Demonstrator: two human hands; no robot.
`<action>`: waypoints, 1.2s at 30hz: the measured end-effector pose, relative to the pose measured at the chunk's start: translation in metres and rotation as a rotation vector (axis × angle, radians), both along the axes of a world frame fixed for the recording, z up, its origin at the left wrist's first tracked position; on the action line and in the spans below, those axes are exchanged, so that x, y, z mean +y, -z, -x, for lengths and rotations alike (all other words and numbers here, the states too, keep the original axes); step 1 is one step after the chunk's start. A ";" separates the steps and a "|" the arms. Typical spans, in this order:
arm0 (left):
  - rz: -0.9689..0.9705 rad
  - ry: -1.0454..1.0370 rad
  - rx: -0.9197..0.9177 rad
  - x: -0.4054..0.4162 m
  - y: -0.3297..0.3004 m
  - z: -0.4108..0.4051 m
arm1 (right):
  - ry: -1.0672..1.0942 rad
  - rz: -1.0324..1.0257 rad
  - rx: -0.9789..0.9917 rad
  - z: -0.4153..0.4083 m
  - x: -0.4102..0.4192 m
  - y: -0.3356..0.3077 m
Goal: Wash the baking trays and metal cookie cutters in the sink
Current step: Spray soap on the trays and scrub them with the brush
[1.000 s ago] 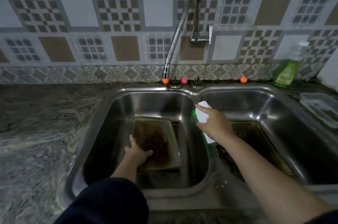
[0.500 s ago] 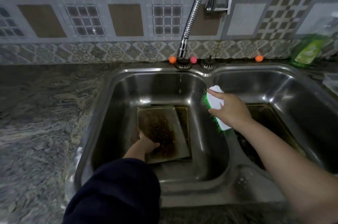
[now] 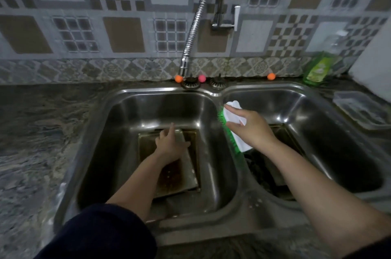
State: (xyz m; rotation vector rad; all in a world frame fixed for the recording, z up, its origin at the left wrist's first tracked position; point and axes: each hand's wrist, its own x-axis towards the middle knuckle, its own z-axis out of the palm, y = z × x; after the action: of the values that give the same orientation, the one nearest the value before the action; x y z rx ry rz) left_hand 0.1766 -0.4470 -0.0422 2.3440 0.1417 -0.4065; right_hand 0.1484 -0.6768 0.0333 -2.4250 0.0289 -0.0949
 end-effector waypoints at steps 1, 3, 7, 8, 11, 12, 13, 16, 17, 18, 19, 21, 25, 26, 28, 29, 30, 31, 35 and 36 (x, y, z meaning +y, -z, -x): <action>0.010 0.007 -0.037 -0.015 -0.007 -0.002 | 0.006 -0.020 -0.009 0.002 -0.007 -0.003; 0.037 0.024 -0.103 -0.047 -0.021 -0.004 | 0.025 -0.036 -0.022 0.005 -0.025 -0.008; 0.142 0.066 -0.233 -0.118 -0.038 -0.001 | 0.090 -0.025 -0.037 0.014 -0.072 -0.012; 0.157 0.083 -0.245 -0.135 -0.040 0.001 | 0.103 -0.015 -0.039 0.015 -0.084 -0.011; 0.222 0.137 -0.187 -0.185 -0.036 0.010 | 0.124 -0.027 -0.027 0.018 -0.121 -0.005; 0.241 0.149 -0.161 -0.201 -0.032 0.013 | 0.128 -0.032 -0.020 0.019 -0.133 -0.003; 0.265 0.159 -0.138 -0.216 -0.026 0.015 | 0.131 -0.032 -0.010 0.018 -0.144 -0.001; 0.254 0.178 -0.078 -0.255 -0.002 0.019 | 0.094 -0.033 0.037 0.017 -0.179 0.004; 0.231 0.180 -0.061 -0.265 0.007 0.020 | 0.074 -0.034 0.046 0.016 -0.191 0.005; 0.210 0.170 -0.037 -0.274 0.013 0.022 | 0.055 -0.031 0.051 0.013 -0.203 0.006; 0.200 0.157 -0.007 -0.282 0.019 0.022 | 0.037 -0.025 0.053 0.010 -0.215 0.007; 0.158 0.147 0.070 -0.295 0.031 0.019 | -0.001 -0.029 0.066 0.003 -0.236 0.011; 0.043 0.141 0.147 -0.313 0.050 0.010 | -0.068 -0.061 0.093 -0.012 -0.270 0.029; 0.019 0.144 0.150 -0.316 0.053 0.008 | -0.077 -0.071 0.103 -0.015 -0.275 0.034; -0.025 0.148 0.164 -0.319 0.062 0.001 | -0.093 -0.090 0.118 -0.020 -0.282 0.043; -0.043 0.149 0.173 -0.320 0.065 -0.002 | -0.098 -0.095 0.118 -0.023 -0.284 0.046; -0.065 0.147 0.181 -0.323 0.069 -0.006 | -0.102 -0.103 0.121 -0.026 -0.288 0.049; -0.089 0.139 0.192 -0.325 0.073 -0.009 | -0.104 -0.111 0.123 -0.029 -0.291 0.051; -0.125 0.072 0.209 -0.332 0.083 -0.015 | -0.108 -0.127 0.124 -0.037 -0.300 0.052; -0.118 0.055 0.202 -0.333 0.084 -0.014 | -0.108 -0.125 0.122 -0.038 -0.302 0.051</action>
State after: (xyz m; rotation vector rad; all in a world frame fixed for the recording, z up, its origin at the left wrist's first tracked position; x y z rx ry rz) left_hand 0.1911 -0.7798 -0.1265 2.4226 0.2025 -0.6784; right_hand 0.1868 -0.9791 -0.0180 -2.2992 -0.0391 0.1013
